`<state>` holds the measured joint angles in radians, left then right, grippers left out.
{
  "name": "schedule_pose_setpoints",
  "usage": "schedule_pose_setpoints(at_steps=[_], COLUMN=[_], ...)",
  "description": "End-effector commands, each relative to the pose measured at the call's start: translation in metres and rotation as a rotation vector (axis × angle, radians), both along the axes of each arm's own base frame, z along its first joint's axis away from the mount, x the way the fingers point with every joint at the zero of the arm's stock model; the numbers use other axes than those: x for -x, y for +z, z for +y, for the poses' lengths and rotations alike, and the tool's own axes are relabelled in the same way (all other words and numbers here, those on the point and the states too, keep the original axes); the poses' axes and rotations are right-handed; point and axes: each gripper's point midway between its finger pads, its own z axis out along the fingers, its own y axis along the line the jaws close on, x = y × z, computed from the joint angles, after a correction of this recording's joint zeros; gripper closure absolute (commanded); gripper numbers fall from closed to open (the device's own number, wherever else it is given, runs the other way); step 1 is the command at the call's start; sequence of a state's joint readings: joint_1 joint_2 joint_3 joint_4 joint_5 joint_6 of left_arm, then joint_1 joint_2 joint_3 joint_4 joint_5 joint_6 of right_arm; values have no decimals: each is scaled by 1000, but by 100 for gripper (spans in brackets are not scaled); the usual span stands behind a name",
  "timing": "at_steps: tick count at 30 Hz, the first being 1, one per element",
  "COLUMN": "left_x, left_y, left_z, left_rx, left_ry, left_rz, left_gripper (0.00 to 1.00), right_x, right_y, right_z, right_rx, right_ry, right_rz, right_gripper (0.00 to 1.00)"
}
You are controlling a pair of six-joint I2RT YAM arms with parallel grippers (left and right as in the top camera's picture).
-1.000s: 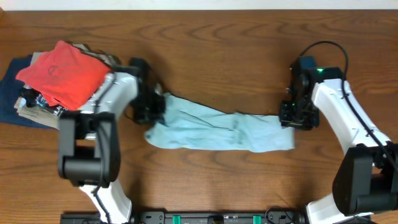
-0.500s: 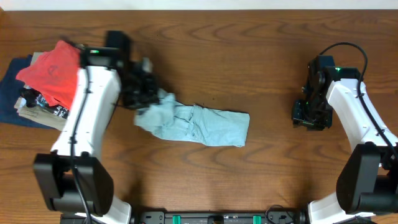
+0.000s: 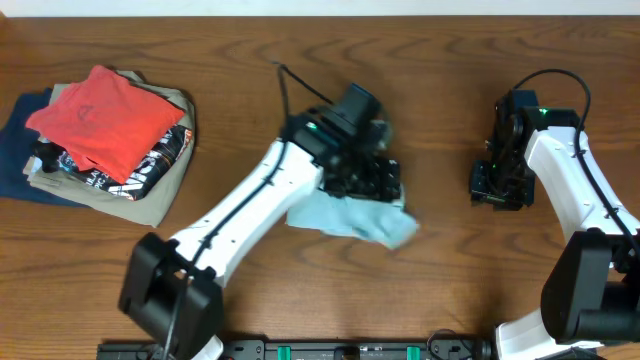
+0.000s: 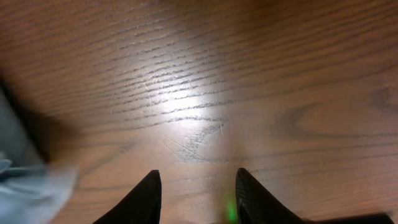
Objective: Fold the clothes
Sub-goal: 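Fold the left end over toward the right with the left gripper, then grasp the folded shirt with the left gripper and place it on the stack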
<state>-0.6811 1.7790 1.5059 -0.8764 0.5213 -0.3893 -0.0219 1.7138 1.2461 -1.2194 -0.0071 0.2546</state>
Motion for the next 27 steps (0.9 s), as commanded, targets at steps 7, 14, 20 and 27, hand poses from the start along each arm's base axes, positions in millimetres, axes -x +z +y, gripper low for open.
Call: schedule_pose_setpoints(at_steps=[7, 14, 20, 27], left_x=[-46, -80, -70, -45], left_y=[-1, -19, -55, -103], left_z=[82, 159, 169, 136], left_rx=[-211, -268, -211, -79], left_ry=[225, 387, 325, 174], left_rz=[-76, -22, 119, 307], left_gripper=[22, 5, 2, 0], right_x=[0, -3, -4, -4], right_y=[1, 4, 4, 4], right_z=[17, 35, 35, 35], right_rx=[-118, -229, -229, -229], right_ry=[106, 160, 161, 161], right_rz=[-10, -34, -38, -38], right_gripper=[60, 58, 58, 58])
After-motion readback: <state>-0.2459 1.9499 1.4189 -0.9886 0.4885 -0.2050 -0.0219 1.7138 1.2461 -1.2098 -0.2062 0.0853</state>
